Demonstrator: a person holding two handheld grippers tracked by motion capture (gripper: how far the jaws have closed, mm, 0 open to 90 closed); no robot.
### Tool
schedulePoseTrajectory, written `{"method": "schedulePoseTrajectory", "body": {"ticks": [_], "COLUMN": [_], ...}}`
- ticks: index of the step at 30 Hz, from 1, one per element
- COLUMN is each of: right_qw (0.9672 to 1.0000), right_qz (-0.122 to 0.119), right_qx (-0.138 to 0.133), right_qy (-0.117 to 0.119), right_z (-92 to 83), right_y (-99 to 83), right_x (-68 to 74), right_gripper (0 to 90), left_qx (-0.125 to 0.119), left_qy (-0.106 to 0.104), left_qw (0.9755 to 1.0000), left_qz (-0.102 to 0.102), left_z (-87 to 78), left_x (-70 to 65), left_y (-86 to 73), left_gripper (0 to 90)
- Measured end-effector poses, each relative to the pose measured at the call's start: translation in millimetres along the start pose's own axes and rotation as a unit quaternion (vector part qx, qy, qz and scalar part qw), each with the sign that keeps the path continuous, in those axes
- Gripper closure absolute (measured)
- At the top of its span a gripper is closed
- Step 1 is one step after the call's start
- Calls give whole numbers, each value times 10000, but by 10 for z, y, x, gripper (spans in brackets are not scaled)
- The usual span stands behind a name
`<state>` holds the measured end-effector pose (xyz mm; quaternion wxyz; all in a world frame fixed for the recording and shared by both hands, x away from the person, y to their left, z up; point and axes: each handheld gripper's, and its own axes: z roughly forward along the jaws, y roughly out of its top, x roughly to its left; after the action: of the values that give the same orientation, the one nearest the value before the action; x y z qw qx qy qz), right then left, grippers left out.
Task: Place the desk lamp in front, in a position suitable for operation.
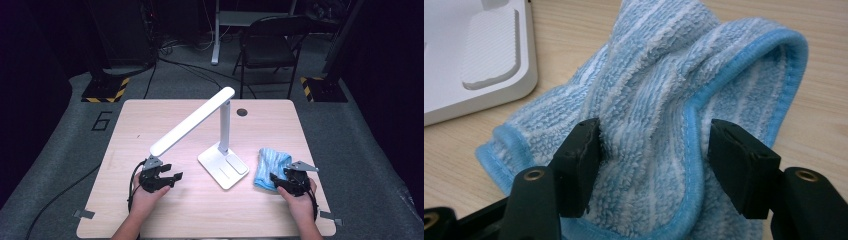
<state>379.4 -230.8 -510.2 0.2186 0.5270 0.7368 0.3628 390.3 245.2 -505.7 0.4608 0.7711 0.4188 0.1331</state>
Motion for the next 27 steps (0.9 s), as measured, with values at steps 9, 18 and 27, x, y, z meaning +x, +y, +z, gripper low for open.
{"method": "schedulePoseTrajectory", "body": {"ticks": [9, 18, 27], "right_qw": [9998, 9983, 9991], "right_qz": [170, 337, -123], "right_qx": [25, -240, -233], "right_qy": [-104, -420, -333], "right_z": [-67, -197, -16], "right_y": [-32, -42, 36], "right_x": [-129, -217, -31], "right_gripper": [377, 390, 428], "left_qx": [93, 54, 8], "left_qy": [-35, -63, -12], "left_qw": [9998, 9999, 10000], "left_qz": [165, 92, 75], "left_z": [12, 20, 35], "left_x": [13, 4, -17], "left_y": [17, 19, 16], "left_gripper": [352, 351, 351]}}
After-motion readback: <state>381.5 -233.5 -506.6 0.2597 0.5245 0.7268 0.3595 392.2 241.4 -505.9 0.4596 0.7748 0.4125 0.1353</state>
